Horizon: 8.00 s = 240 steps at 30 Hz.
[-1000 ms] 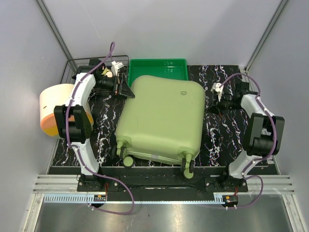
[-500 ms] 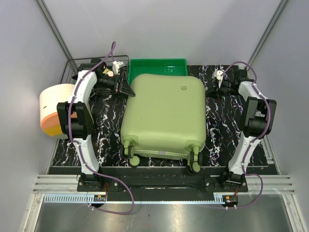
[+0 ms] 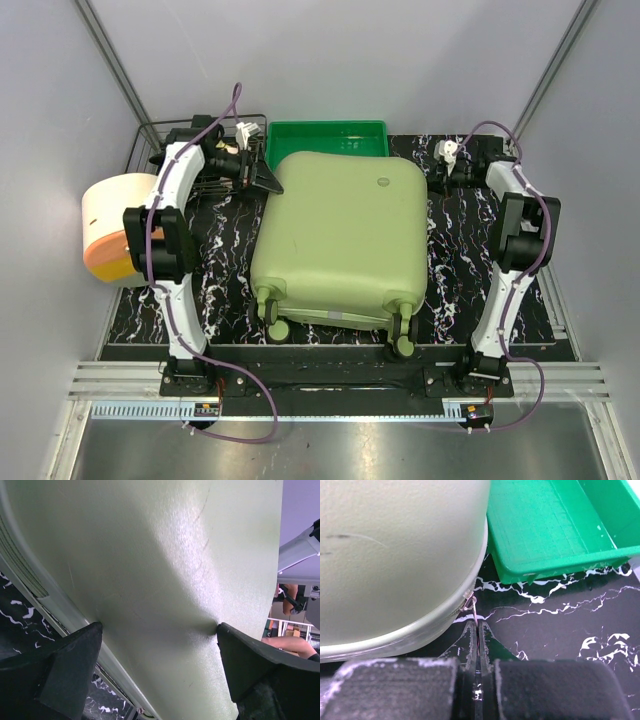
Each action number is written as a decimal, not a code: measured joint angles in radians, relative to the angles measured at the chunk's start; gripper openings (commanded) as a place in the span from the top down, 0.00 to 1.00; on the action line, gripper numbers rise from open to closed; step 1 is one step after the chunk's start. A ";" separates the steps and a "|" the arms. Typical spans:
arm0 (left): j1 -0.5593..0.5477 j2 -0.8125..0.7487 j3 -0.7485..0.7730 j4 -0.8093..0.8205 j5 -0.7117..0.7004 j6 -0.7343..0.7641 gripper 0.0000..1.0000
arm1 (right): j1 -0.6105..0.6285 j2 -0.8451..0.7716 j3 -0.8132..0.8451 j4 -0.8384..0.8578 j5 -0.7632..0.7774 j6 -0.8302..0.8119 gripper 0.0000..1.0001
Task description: Open, take out, and arrange the luggage
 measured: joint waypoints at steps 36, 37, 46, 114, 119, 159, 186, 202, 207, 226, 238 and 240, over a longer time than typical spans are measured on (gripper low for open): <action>-0.114 -0.072 0.142 0.006 -0.308 0.108 0.01 | -0.153 -0.313 -0.381 -0.534 0.120 -0.669 1.00; -0.093 -0.141 0.078 -0.021 -0.348 0.143 0.01 | -0.151 -0.328 -0.399 -0.542 0.124 -0.669 1.00; 0.013 -0.797 -0.407 -0.172 -0.519 0.297 0.01 | -0.142 -0.468 -0.552 -0.570 0.163 -0.655 1.00; 0.093 -0.235 0.265 0.040 -0.606 0.324 0.02 | -0.091 -0.560 -0.659 -0.660 0.188 -0.659 1.00; -0.178 -0.030 0.441 0.193 -0.620 0.134 0.04 | -0.068 -0.610 -0.691 -0.647 0.194 -0.658 1.00; -0.600 0.188 0.375 0.462 -0.115 0.190 0.02 | -0.024 -0.486 -0.520 -0.660 0.125 -0.653 1.00; 0.062 -0.617 -0.602 0.092 -0.236 -0.051 0.01 | -0.047 -0.661 -0.685 -0.587 0.142 -0.664 1.00; -0.211 -0.139 0.021 0.021 -0.319 0.103 0.03 | -0.059 -0.996 -0.873 -0.747 0.344 -0.657 1.00; -0.192 -0.159 0.035 0.028 -0.328 0.145 0.01 | -0.052 -0.991 -0.873 -0.750 0.322 -0.657 1.00; -0.527 0.024 0.289 0.525 -0.702 -0.083 0.01 | -0.048 -1.064 -0.921 -0.707 0.255 -0.604 1.00; -0.734 0.205 0.288 0.939 -1.348 0.131 0.01 | -0.048 -1.093 -0.934 -0.711 0.215 -0.544 1.00; -0.740 0.230 0.292 1.005 -1.410 0.175 0.01 | -0.048 -1.093 -0.934 -0.711 0.214 -0.543 1.00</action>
